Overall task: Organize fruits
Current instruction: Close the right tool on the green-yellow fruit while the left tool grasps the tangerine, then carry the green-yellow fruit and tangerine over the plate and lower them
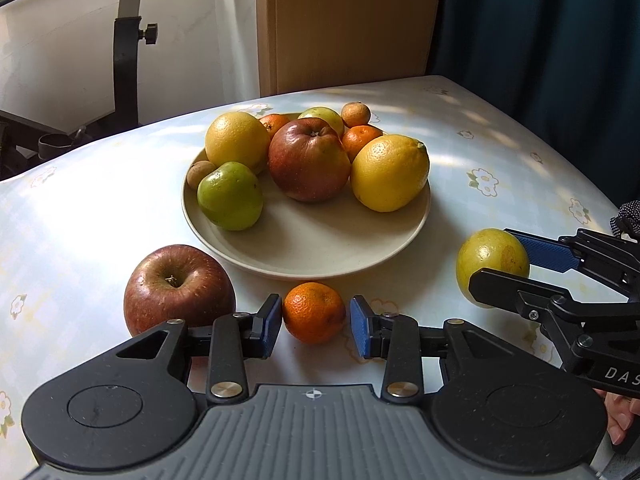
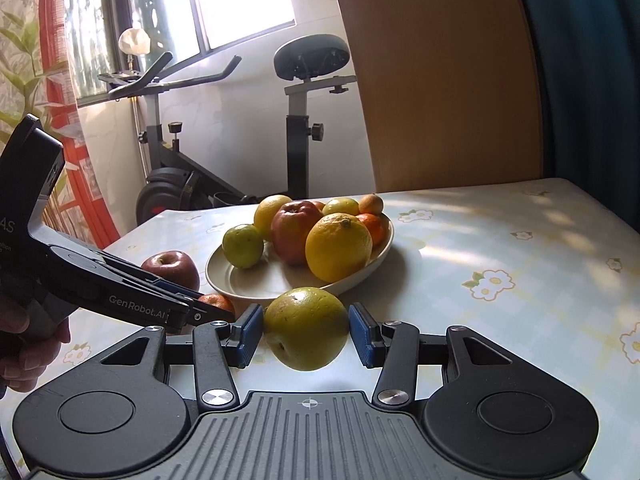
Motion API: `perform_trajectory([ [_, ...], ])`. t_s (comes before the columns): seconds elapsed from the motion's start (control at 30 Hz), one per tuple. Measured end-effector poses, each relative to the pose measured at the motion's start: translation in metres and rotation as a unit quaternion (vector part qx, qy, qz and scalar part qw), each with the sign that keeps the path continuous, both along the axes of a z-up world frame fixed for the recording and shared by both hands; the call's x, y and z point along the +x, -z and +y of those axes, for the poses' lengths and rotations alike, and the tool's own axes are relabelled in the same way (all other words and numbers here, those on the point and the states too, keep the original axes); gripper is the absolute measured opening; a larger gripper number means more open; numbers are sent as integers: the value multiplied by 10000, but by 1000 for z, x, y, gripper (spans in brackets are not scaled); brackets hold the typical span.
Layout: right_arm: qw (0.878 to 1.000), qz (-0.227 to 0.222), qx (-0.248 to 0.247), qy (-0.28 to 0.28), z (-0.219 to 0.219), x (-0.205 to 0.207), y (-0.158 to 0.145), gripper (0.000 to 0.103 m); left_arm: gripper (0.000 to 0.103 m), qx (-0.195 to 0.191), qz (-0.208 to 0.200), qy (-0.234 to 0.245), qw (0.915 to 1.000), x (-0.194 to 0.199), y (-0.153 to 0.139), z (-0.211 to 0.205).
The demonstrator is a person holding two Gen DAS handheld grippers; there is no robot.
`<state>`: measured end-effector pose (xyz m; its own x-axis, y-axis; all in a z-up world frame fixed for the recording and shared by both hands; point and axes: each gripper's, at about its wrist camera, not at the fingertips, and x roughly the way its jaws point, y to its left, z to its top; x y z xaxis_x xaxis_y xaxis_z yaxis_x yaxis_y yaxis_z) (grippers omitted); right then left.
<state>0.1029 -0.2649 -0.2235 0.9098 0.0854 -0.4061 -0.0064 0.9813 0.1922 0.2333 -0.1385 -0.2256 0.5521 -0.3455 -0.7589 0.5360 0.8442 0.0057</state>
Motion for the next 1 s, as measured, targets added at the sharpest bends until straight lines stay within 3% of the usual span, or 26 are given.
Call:
perform_trajectory([
  [0.53,10000,34,14,-3,-1,0,1,44,36,134,56,-56,9999,1,4,-4],
  [1.0,9998,-8,201,12,-5,-2,-1,44,36,-156,29,194,9997,-12,-12,2],
])
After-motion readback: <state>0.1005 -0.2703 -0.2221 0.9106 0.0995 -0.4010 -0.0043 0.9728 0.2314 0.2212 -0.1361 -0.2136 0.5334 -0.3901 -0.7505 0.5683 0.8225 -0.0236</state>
